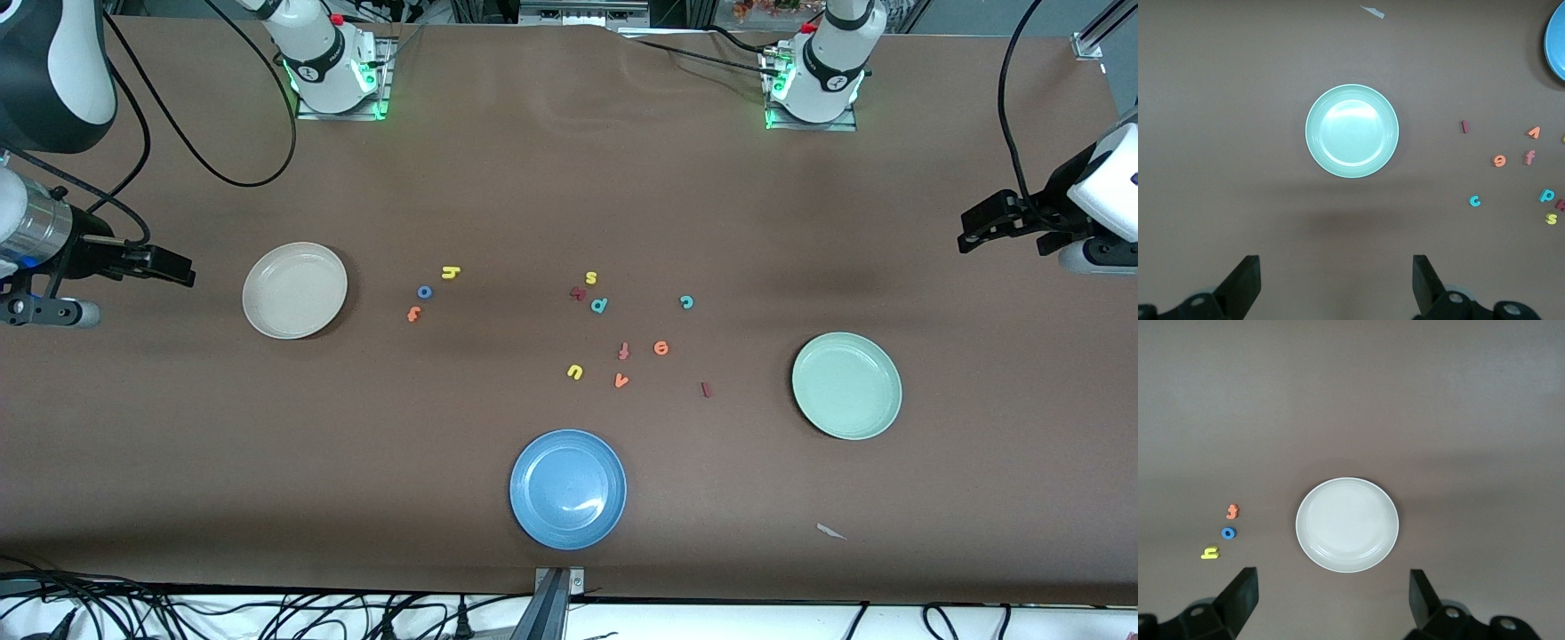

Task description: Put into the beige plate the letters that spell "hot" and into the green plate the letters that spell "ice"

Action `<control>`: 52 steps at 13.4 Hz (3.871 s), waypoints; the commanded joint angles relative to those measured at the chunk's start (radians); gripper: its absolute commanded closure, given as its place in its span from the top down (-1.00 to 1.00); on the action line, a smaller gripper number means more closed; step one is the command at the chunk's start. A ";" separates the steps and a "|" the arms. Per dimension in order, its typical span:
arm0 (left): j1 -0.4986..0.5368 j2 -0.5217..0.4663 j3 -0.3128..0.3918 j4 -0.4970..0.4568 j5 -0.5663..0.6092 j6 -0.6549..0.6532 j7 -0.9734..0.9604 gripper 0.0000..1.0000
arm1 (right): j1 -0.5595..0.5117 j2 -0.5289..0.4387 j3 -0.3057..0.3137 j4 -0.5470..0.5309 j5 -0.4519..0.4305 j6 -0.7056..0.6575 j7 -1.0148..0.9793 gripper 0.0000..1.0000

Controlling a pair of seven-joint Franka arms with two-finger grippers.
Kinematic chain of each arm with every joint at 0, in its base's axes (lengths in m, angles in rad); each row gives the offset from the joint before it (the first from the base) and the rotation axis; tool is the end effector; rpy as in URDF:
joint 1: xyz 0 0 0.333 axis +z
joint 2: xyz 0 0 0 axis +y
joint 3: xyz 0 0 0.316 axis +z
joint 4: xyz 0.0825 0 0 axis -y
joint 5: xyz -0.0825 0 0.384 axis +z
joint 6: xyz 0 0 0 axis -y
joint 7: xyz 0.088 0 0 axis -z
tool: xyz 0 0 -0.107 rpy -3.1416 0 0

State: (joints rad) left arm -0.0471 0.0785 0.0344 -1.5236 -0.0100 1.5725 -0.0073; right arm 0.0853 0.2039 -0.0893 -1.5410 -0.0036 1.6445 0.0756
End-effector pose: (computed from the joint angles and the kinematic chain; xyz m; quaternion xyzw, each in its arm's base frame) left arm 0.5781 -0.0092 0.6025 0.9999 -0.0027 -0.0148 0.0035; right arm 0.6139 0.0018 0.5257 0.9979 -0.0390 -0.0494 0.0126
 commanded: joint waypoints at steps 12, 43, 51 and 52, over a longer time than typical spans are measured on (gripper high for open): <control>0.007 0.006 -0.004 0.013 -0.016 -0.011 0.024 1.00 | -0.002 -0.015 0.000 -0.004 0.019 -0.012 0.000 0.99; -0.025 0.036 -0.053 0.010 -0.015 0.023 -0.115 1.00 | 0.149 0.066 0.005 -0.116 0.010 0.116 0.242 0.99; -0.025 0.070 -0.226 -0.176 -0.015 0.259 -0.327 1.00 | 0.205 0.120 0.042 -0.283 0.028 0.374 0.392 0.99; -0.025 0.072 -0.241 -0.209 -0.015 0.305 -0.345 1.00 | 0.223 0.120 0.045 -0.316 0.028 0.406 0.421 0.99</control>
State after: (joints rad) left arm -0.0789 0.1635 -0.1833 -1.6668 -0.0101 1.8055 -0.3214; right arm 0.2911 0.3483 -0.0549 -1.7811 0.0079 1.9857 0.4527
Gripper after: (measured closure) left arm 0.000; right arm 0.004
